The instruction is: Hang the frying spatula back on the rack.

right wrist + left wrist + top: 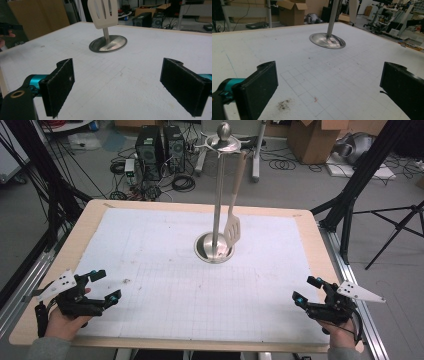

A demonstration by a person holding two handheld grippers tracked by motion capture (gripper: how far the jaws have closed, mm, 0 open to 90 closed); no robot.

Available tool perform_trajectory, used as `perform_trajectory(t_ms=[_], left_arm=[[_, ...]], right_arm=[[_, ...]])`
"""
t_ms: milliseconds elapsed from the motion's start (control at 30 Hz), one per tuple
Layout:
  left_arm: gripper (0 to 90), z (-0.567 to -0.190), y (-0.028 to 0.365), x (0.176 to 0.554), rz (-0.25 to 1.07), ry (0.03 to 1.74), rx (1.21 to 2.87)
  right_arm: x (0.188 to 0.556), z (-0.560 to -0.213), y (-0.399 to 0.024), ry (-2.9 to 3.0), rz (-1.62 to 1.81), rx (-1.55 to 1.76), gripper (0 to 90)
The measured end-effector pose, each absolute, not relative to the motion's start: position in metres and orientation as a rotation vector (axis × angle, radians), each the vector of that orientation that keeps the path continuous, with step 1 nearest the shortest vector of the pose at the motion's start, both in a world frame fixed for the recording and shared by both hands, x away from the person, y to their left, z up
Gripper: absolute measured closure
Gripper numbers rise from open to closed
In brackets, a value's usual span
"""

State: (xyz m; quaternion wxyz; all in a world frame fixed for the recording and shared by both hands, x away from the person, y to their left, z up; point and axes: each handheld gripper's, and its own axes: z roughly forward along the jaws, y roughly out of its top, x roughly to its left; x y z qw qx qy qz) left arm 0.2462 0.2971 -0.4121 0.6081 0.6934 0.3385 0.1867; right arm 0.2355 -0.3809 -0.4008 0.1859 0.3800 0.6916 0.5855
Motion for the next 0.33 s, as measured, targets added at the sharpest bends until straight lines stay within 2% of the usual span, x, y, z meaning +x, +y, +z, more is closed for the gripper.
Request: perform_trajectory(t_ms=[333], left_arm=[[2.0,-0.4154,0.2975,0.2450,0.456,0.801,1.622]], right_arm=[[0.2390,-0.4077,-0.3932,1.908,1.671,1.115,11.3]])
